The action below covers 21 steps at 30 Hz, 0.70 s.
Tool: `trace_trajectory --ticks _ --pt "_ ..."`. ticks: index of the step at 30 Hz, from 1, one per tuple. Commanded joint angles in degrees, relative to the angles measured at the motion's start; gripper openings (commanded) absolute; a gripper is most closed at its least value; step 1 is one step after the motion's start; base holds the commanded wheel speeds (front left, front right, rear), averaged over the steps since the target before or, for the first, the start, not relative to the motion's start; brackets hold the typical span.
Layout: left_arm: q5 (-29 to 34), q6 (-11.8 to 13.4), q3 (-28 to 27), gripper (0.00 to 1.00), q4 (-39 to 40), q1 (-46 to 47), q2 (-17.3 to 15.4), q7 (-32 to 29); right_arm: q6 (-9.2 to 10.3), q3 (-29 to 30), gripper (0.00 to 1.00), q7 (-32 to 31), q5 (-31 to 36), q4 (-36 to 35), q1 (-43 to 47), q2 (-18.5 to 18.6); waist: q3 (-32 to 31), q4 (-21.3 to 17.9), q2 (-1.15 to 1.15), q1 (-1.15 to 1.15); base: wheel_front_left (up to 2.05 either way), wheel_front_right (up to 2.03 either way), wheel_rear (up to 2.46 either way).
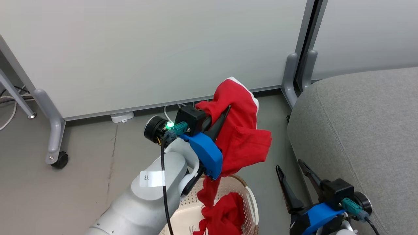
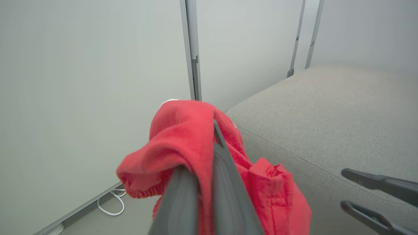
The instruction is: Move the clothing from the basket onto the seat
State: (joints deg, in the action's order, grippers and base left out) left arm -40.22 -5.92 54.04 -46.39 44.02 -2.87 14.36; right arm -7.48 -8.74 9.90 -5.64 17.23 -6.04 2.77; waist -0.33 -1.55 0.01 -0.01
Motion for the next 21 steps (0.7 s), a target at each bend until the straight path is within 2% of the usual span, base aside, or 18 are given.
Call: trace_trajectory --ticks 1,8,21 --pt "-0.33 0.34 0.28 0.00 0.15 0.86 -0.03 0.02 -0.03 0.00 1.00 -0.10 0.01 -0.25 1.03 0.21 -0.19 0.07 -0.01 0.01 0.00 0.00 0.00" --pt "-3.85 1.71 4.20 0.00 1.08 3.11 -0.02 0.21 -0.03 -0.50 1.00 -0.75 0.47 -0.82 1.49 0.21 -0.92 0.24 -0.01 0.01 0.00 0.00 0.00" --pt "-9.08 2.52 8.85 0.00 0.67 4.45 -0.02 0.64 -0.03 -2.23 1.00 -1.52 0.71 -0.74 0.98 0.21 -0.33 0.29 -0.01 0.01 0.00 0.00 0.00"
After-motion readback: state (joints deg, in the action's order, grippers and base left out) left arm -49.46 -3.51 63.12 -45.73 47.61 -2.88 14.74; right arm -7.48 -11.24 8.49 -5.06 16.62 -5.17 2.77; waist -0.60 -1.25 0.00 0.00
